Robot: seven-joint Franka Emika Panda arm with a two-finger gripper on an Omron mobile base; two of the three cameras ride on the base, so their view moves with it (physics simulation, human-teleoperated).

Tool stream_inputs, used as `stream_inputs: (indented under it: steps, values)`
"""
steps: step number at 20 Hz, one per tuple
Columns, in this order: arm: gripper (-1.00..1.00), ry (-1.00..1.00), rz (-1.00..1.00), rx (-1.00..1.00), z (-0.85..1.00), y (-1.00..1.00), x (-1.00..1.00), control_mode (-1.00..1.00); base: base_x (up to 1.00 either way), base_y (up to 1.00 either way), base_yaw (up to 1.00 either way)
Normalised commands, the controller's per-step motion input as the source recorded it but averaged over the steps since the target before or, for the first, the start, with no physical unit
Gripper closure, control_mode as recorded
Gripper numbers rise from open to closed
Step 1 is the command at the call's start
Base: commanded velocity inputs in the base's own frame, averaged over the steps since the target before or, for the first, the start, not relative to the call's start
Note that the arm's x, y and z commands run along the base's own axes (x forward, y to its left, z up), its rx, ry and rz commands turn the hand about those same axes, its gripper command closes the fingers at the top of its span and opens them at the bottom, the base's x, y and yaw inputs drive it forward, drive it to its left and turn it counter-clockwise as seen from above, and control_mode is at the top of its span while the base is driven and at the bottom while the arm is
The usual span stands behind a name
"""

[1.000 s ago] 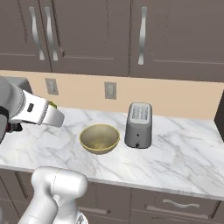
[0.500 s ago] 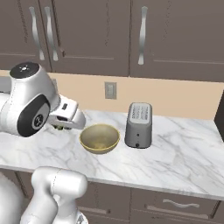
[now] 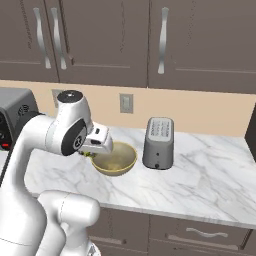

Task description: Take the broccoli, lime, and pear from the freezer and place them in the bowl on the counter.

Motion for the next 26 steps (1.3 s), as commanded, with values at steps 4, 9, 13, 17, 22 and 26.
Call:
stream_inputs:
  steps: [4, 9, 13, 17, 22, 26]
  values:
    - [1.00, 0.08, 0.03, 0.00, -0.56, 0.03, 0.73, -1.00, 0.00, 0.00, 0.00]
    - [1.00, 0.07, 0.03, 0.00, -0.48, 0.04, 0.69, -1.00, 0.00, 0.00, 0.00]
    - [1.00, 0.02, 0.05, 0.00, -0.71, 0.00, 0.64, -1.00, 0.00, 0.00, 0.00]
    - [1.00, 0.00, 0.05, 0.00, -0.67, -0.02, 0.64, -1.00, 0.00, 0.00, 0.00]
    - [1.00, 0.00, 0.05, 0.02, -0.49, -0.21, 0.42, -1.00, 0.00, 0.00, 0.00]
    - [1.00, 0.00, 0.03, 0.00, -0.28, -0.15, 0.03, -1.00, 0.00, 0.00, 0.00]
